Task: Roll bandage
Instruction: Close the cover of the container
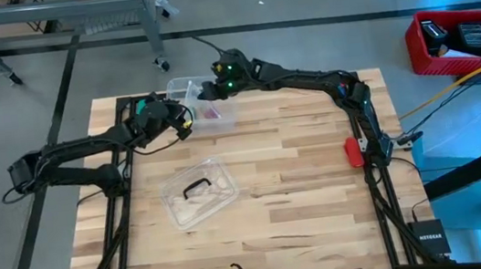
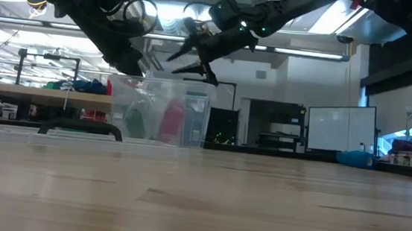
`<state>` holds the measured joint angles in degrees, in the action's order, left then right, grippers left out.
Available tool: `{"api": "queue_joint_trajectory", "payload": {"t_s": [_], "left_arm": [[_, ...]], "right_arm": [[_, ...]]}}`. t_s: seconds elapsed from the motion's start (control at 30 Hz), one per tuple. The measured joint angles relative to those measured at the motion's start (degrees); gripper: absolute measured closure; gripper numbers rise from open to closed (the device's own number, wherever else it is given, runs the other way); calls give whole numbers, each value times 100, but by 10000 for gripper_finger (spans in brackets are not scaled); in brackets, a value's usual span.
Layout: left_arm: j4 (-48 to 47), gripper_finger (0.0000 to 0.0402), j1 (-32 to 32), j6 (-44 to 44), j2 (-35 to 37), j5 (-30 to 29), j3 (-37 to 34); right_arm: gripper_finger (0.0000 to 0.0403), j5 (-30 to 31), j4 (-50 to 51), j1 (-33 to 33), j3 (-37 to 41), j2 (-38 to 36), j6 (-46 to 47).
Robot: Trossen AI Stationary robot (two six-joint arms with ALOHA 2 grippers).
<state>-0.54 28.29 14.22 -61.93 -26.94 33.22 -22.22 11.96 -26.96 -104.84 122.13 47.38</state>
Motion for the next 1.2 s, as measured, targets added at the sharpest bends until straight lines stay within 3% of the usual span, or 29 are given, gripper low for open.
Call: {"api": "queue_joint_trajectory", "payload": {"t_s": [0.13,0.33,0.43,0.63,0.77,0.93,1.07,1.2], "left_arm": [[-4,247,-22,90,0,-2,130],[-92,247,-24,125,41,-2,411],[-411,247,-24,38,206,-4,591],[-969,247,-110,-347,869,-1,727],[-1282,247,-370,-618,1294,554,727],[-1623,247,-1045,-1005,1394,1383,729],[-2068,247,-1962,-1434,1157,1286,729],[-2772,247,-2984,-2283,858,779,799]], "right_arm": [[239,-555,-439,0,0,0,40],[242,-1174,-320,-77,-128,-13,-303],[250,-914,390,-87,-358,-151,-1112],[257,275,2589,-20,-1115,-342,-3499],[256,557,3691,203,-1200,-576,-4478],[256,672,4418,708,-912,-870,-5360],[256,615,4382,1119,-365,-1157,-5544],[256,580,4115,1547,441,-1604,-5636]]}}
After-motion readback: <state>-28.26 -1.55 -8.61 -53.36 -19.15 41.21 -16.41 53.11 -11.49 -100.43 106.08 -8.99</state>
